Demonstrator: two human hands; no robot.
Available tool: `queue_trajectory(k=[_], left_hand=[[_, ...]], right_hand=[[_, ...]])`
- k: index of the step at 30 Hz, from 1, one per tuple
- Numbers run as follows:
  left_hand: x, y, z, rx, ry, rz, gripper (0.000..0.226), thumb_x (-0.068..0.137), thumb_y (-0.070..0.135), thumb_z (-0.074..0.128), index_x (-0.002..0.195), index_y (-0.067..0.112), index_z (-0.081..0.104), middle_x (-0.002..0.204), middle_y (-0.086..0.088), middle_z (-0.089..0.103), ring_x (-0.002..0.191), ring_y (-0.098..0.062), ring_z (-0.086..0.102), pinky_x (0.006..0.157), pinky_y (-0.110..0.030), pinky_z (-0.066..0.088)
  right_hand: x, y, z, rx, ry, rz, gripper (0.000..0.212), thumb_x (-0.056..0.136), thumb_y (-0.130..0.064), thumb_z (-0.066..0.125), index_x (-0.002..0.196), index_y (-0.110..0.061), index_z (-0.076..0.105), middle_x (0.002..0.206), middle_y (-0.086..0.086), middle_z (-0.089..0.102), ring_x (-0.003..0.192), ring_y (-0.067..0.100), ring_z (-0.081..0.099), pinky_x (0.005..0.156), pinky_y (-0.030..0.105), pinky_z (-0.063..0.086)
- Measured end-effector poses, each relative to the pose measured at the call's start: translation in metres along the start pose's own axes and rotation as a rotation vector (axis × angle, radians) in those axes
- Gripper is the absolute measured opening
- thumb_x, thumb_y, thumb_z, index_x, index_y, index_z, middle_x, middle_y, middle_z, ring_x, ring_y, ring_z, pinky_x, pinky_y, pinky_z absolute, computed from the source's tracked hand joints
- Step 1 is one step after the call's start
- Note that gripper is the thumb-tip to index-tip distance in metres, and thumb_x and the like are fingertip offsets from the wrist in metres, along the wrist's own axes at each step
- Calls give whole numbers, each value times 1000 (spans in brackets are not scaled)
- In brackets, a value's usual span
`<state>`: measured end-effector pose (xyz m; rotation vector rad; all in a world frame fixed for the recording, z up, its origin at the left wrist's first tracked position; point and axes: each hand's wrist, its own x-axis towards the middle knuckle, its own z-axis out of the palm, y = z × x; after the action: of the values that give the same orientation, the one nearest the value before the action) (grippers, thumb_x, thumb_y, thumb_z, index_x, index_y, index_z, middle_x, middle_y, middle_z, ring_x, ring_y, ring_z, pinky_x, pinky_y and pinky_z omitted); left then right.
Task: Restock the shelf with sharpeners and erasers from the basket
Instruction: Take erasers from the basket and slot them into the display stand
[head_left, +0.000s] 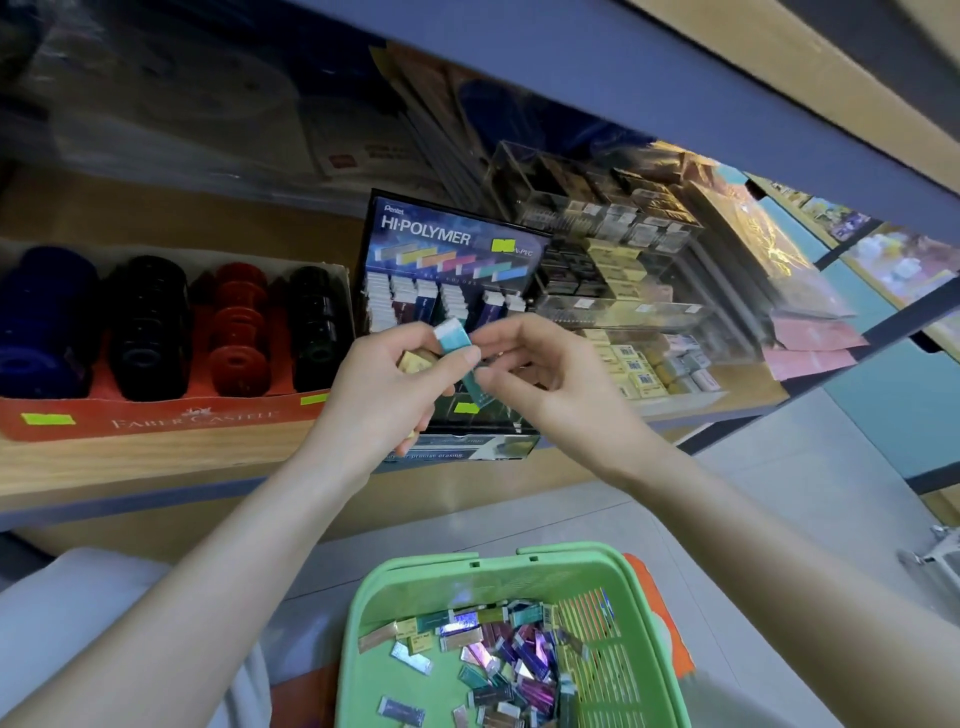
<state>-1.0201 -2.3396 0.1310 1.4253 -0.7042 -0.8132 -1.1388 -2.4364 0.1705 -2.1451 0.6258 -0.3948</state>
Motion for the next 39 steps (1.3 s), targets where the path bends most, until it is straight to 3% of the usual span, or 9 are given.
queue_trajectory(k=[7,10,12,15,20,25,32,36,39], left_hand=[[-9,5,6,-175,-69,-73,21,91,31,58,98,11,61,68,-1,49,42,-8,39,30,-18,28],[-2,7,-1,-250,-43,-165,21,97,29,49,102,10,57,70,-1,51,43,-9,42,30,-19,29],[11,9,-7,-225,0,-262,15,100,13,40,91,11,52,68,-6,50,35,-12,46,27,-18,30],[10,10,-15,-241,39,-284,23,95,-5,33,86,12,47,70,-7,49,37,-13,48,27,-17,29],[-6,6,-25,-252,57,-188,24,98,1,41,120,10,45,94,-6,64,52,-10,48,32,-19,35],[-5,2,-40,-210,53,-131,25,95,11,53,120,8,51,95,2,74,51,-5,48,34,-18,35],[-8,-1,-50,-172,61,-90,20,87,10,65,103,20,70,65,6,58,49,-3,47,38,-16,36],[-7,-1,-51,-157,72,-86,24,86,13,67,109,16,68,59,12,59,46,-3,46,37,-16,35],[-7,1,-49,-159,74,-92,20,87,15,65,108,12,65,52,10,55,44,-5,44,37,-16,34]], right_hand=[[0,2,0,-226,-10,-18,29,83,-7,68,105,-20,55,80,-8,58,65,2,53,64,15,43],[11,8,-7,-188,121,23,26,84,-8,66,102,-18,49,80,-6,55,66,9,56,69,34,52],[20,14,-10,-108,233,68,31,85,-8,66,102,-20,43,84,-1,57,74,18,63,74,45,55],[34,24,-7,-57,360,85,33,87,-9,64,103,-21,37,94,10,60,83,26,66,76,50,54],[52,32,8,-111,367,65,12,95,-18,53,99,-21,43,91,7,64,80,23,66,74,43,55],[63,31,5,-298,279,-34,7,92,-18,60,96,-14,55,80,-3,60,75,16,58,65,18,43],[68,29,-3,-564,103,-188,9,88,-11,65,92,-11,57,83,5,61,74,21,60,71,28,47],[67,36,5,-647,103,-247,14,83,-13,72,94,-9,63,88,-2,53,72,17,59,71,37,53],[66,39,10,-707,175,-223,18,82,-20,73,95,-12,64,88,-9,49,71,11,53,64,31,49]])
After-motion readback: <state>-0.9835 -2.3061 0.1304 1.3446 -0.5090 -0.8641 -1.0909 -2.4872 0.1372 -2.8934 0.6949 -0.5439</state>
